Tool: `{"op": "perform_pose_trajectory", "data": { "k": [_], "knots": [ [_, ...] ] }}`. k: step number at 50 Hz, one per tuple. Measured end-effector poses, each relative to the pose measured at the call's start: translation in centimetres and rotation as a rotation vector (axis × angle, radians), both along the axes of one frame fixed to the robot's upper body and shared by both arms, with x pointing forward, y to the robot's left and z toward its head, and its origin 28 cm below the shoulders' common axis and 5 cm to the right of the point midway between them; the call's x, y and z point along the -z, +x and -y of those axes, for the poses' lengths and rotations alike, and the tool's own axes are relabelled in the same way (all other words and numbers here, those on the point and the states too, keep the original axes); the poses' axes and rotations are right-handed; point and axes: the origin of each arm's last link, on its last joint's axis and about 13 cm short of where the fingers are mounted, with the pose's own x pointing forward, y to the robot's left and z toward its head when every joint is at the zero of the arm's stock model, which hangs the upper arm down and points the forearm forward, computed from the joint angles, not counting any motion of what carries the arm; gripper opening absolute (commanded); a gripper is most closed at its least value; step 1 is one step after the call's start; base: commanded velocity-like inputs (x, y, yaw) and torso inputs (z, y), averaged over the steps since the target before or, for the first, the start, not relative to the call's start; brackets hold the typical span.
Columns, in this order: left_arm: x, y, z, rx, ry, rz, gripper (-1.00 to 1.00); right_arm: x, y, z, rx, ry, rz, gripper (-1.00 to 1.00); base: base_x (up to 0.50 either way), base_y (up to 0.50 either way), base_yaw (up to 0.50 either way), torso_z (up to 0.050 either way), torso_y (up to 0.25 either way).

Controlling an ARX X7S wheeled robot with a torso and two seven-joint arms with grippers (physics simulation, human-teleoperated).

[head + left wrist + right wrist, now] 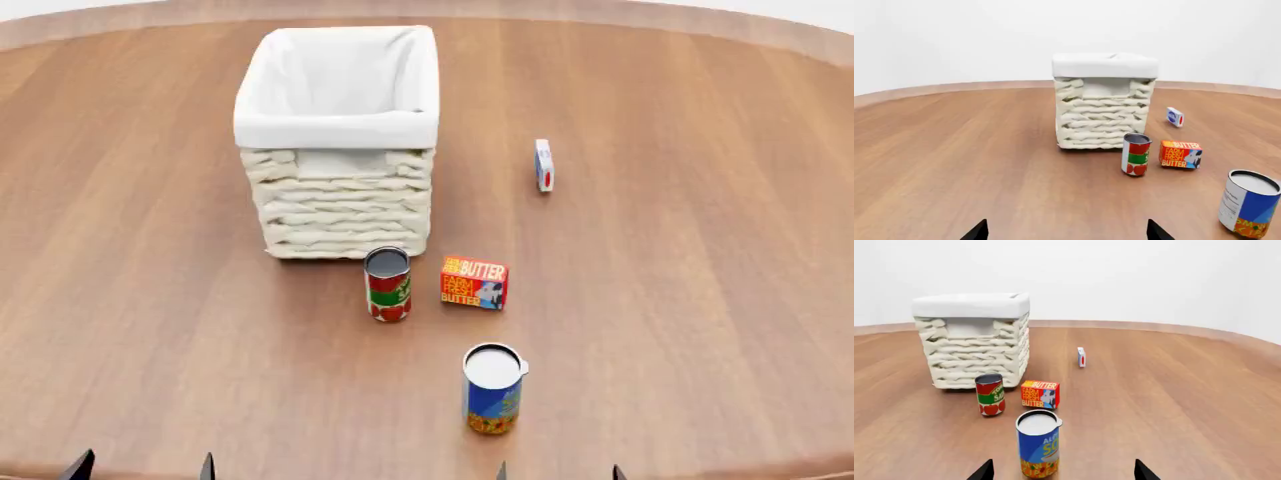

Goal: Pick up the alphabet soup and put it in the basket.

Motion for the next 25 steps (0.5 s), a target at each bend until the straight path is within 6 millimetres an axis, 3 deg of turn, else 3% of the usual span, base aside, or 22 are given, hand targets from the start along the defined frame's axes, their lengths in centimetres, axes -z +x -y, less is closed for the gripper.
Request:
{"op": "perform_pose_trajectory", "data": {
  "k": [12, 25],
  "knots": [
    [-1.0, -0.3, -0.1, -0.021, 0.011, 0.021, 1.0, -1.3, -0.1, 0.1, 0.013, -0.007, 0.031, 1.0, 0.0, 0.0, 0.0, 0.0, 0.0],
    [-6.1, -3.1, -0.2, -0.047, 0.038, 0.178, 1.0, -5.9, -1.7, -0.2, -0.001, -0.026, 0.17, 1.0, 0.0, 0.0, 0.0, 0.0, 0.0]
  ]
}}
